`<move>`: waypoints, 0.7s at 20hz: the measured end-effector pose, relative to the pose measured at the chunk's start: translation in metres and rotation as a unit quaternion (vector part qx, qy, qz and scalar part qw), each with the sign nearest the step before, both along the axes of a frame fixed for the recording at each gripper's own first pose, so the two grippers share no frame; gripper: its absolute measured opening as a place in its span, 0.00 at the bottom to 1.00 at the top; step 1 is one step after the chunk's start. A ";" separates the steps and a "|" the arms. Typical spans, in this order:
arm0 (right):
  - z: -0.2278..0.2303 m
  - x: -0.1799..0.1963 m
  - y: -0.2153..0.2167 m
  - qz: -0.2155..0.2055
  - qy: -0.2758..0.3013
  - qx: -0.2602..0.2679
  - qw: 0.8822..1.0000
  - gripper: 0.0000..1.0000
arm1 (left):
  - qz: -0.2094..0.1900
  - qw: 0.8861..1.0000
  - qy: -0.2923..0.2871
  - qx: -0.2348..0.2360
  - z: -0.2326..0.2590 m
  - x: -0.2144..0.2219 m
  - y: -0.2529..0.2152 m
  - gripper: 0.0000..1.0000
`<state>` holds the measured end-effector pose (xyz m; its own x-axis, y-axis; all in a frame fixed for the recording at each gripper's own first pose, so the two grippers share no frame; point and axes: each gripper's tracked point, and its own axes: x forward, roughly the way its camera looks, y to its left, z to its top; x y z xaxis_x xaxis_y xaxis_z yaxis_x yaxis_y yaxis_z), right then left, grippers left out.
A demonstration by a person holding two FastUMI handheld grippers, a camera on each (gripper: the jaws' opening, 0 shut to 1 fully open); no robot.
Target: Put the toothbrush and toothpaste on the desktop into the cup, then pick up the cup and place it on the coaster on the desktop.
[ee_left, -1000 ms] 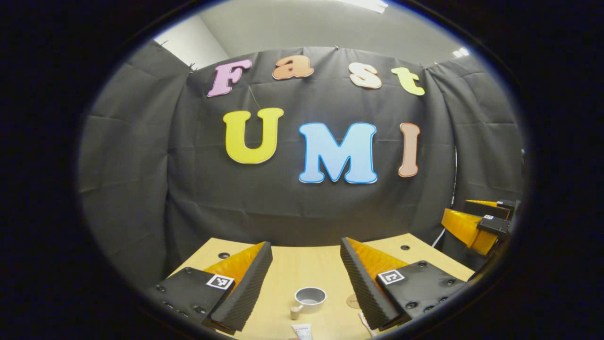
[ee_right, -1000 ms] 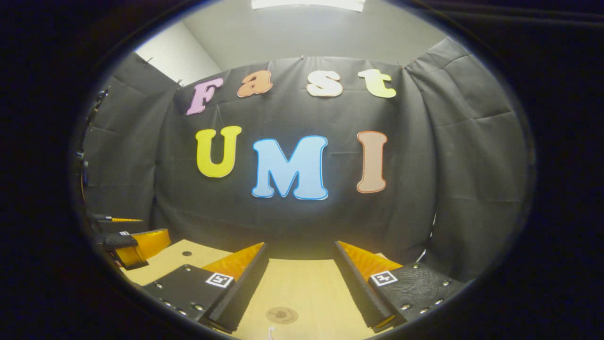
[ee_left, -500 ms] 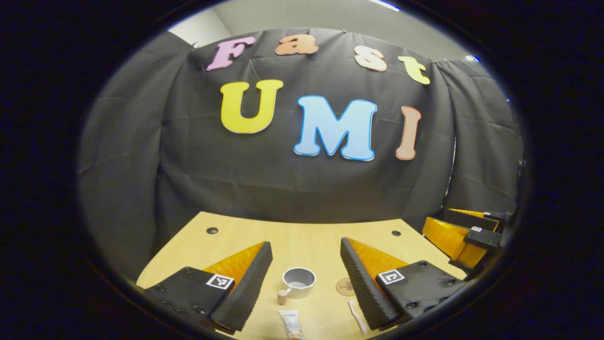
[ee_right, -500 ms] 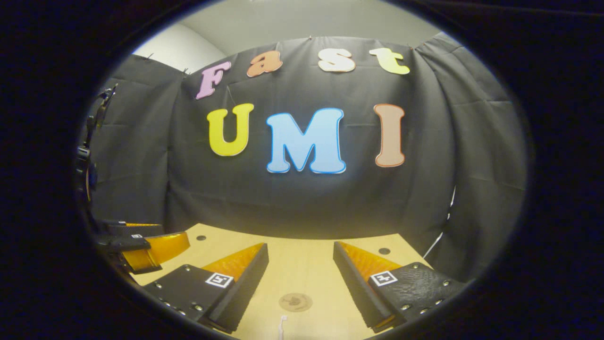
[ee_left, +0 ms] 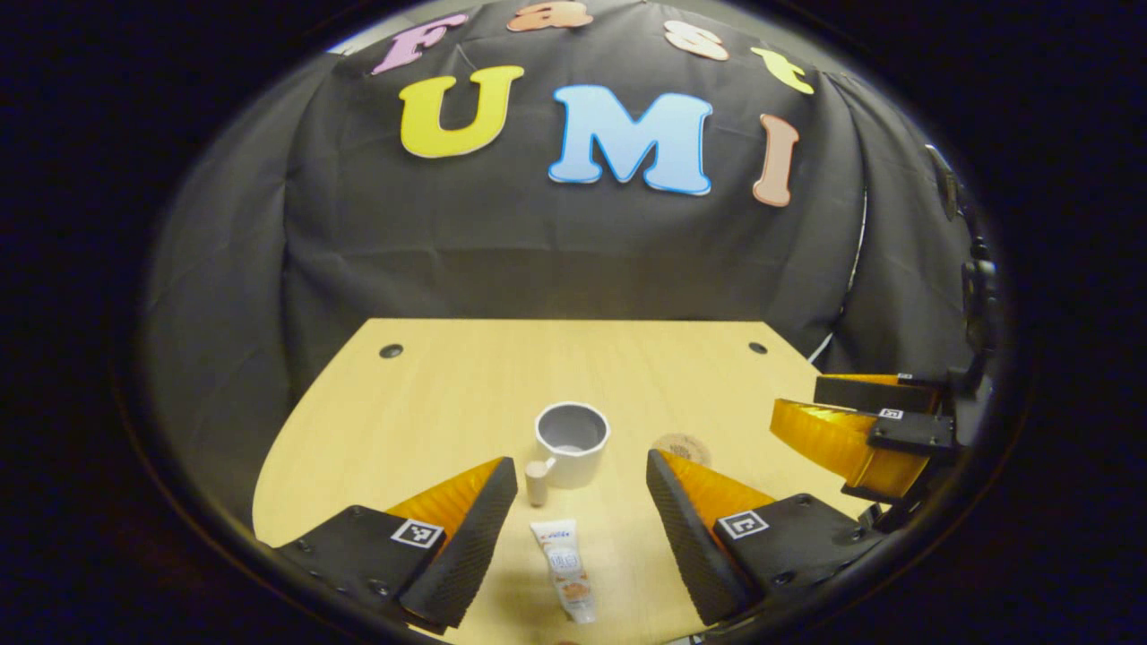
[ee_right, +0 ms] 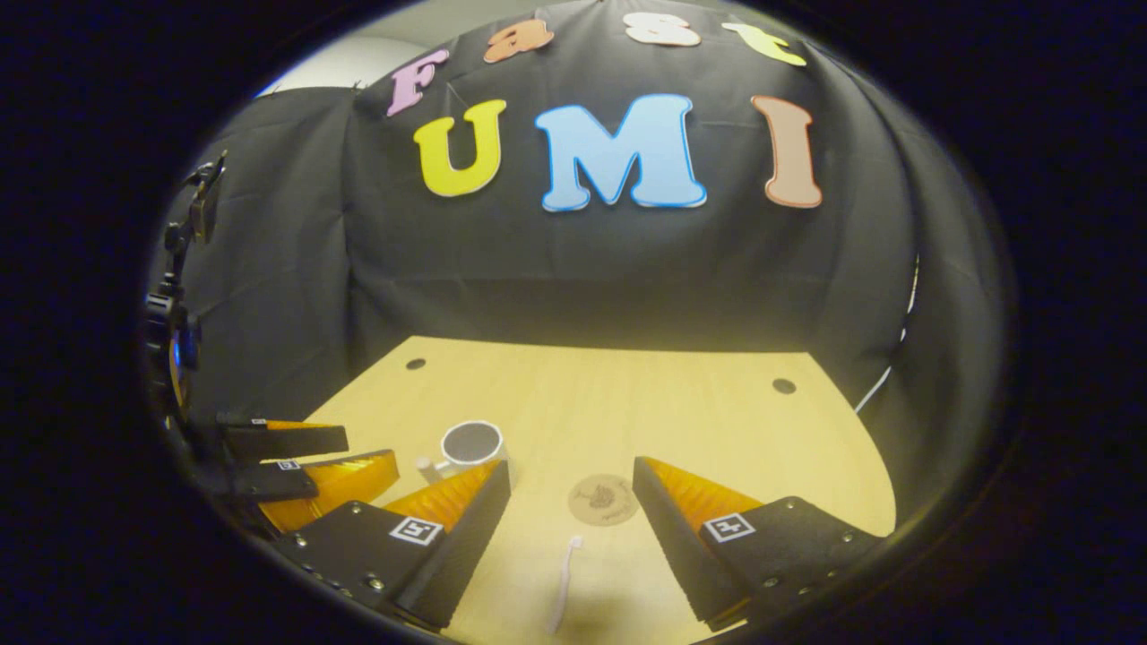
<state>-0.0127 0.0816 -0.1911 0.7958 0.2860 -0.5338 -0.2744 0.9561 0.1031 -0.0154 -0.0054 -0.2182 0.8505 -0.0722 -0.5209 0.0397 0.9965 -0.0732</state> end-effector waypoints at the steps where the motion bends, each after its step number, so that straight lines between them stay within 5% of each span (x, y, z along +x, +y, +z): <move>1: -0.015 -0.002 0.002 0.004 0.022 -0.003 1.000 0.90 | -0.001 1.000 0.020 0.000 -0.013 -0.004 0.000 1.00; 6: -0.082 -0.027 0.007 0.022 0.136 -0.022 0.990 0.91 | -0.011 0.994 0.109 0.000 -0.070 -0.018 -0.001 0.96; 14: -0.157 -0.064 -0.003 0.028 0.280 -0.067 0.957 0.92 | -0.024 0.970 0.240 0.011 -0.149 -0.042 -0.008 0.98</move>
<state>-0.0771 0.0783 -0.3477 0.3594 0.2180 -0.9074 -0.2632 0.9565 0.1256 -0.0569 -0.0135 -0.3667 0.5050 -0.0899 -0.8584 0.0535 0.9959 -0.0728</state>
